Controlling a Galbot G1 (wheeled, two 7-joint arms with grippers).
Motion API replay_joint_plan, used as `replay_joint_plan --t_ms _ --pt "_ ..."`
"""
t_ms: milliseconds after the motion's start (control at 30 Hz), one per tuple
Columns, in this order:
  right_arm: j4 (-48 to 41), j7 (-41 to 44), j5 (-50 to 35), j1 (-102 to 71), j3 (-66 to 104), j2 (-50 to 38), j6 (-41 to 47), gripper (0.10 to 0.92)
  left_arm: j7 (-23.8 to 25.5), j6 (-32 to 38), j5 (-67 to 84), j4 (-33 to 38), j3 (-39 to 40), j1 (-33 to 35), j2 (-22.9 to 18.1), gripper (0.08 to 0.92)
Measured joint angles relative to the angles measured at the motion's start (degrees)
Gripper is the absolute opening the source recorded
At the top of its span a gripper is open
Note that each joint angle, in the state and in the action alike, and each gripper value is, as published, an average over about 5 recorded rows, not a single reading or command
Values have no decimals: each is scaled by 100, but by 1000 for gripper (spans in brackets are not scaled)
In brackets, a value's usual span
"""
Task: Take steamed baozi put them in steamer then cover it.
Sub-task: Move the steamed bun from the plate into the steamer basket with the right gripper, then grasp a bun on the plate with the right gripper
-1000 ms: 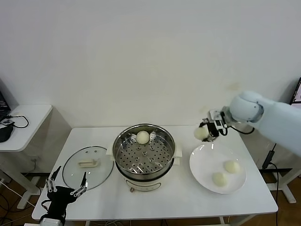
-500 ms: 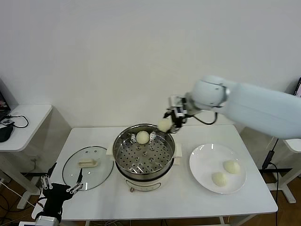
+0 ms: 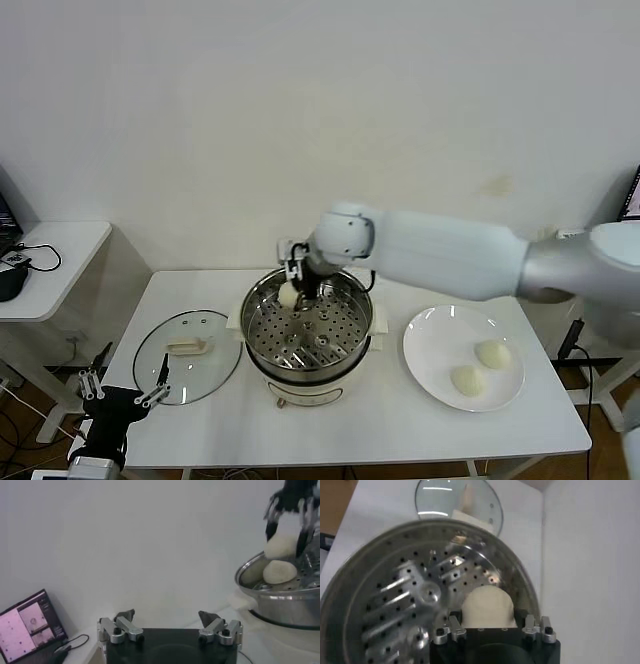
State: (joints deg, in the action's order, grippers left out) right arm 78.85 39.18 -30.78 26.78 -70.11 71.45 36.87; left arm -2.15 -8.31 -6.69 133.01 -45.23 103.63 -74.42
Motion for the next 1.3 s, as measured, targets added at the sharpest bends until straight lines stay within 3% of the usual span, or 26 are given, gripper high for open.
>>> replay_joint_plan --t_ms 567,767,900,1300 --pt "-473 -128 83 -385 -52 735 185 643 -1 4 4 -8 -32 32 6 823" --pt "-425 -12 159 -334 -80 713 250 771 -1 4 8 -6 -22 23 -6 823" --pt "-293 208 244 -216 -112 604 232 818 -1 4 8 -11 -6 12 -9 823" --pt "573 1210 682 663 -303 -537 -206 823 29 -36 11 -42 96 -110 60 823"
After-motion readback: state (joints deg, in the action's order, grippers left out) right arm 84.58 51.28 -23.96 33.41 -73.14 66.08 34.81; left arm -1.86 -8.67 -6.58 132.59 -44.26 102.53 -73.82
